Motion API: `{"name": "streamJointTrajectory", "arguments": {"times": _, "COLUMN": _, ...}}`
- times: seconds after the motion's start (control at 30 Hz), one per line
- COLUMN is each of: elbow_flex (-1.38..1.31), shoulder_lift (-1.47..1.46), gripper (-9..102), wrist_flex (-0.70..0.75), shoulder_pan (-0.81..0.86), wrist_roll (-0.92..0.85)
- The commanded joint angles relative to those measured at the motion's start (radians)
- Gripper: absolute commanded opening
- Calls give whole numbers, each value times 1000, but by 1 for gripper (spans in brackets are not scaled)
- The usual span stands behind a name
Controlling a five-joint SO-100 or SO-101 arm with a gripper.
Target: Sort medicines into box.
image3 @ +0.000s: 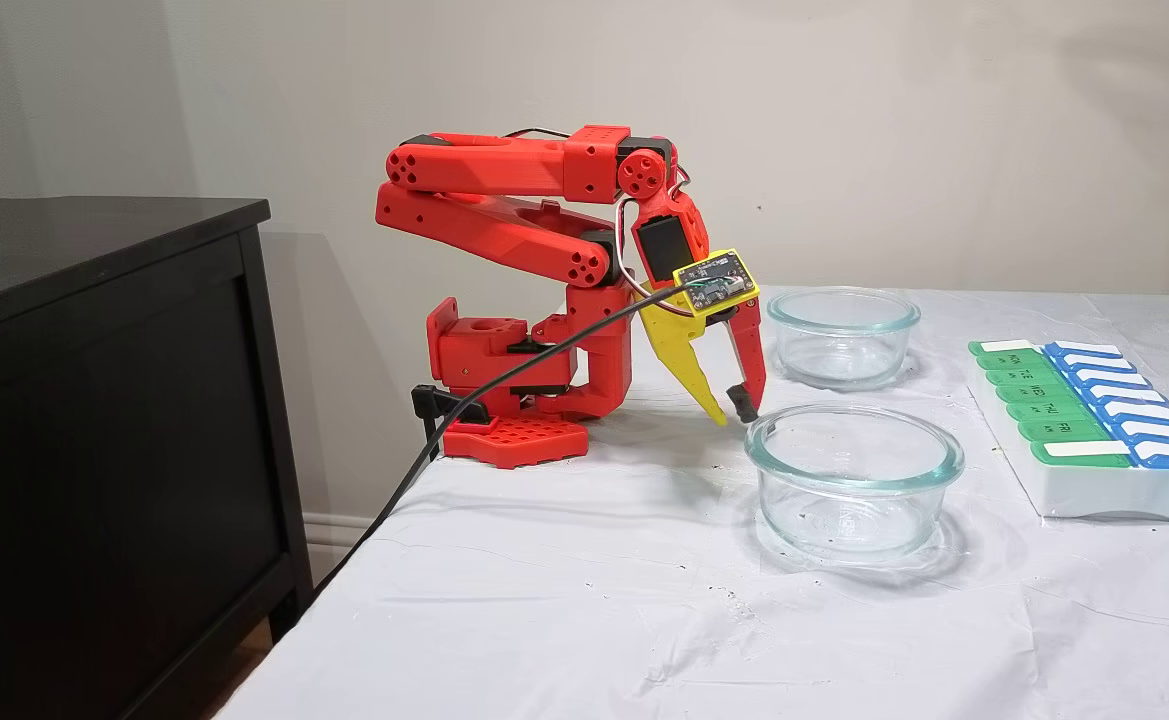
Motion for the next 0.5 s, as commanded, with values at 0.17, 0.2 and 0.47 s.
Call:
{"name": "streamJointTrajectory", "arguments": {"times": 0.17, "elbow_flex": -15, "shoulder_lift": 18, "gripper": 2, "wrist_flex": -8, "shoulder_pan": 3, "wrist_roll": 3}}
{"name": "streamJointTrajectory", "arguments": {"times": 0.2, "elbow_flex": -15, "shoulder_lift": 18, "gripper": 2, "wrist_flex": -8, "shoulder_pan": 3, "wrist_roll": 3}}
{"name": "streamJointTrajectory", "arguments": {"times": 0.47, "elbow_flex": -15, "shoulder_lift": 18, "gripper": 1, "wrist_flex": -8, "shoulder_pan": 3, "wrist_roll": 3}}
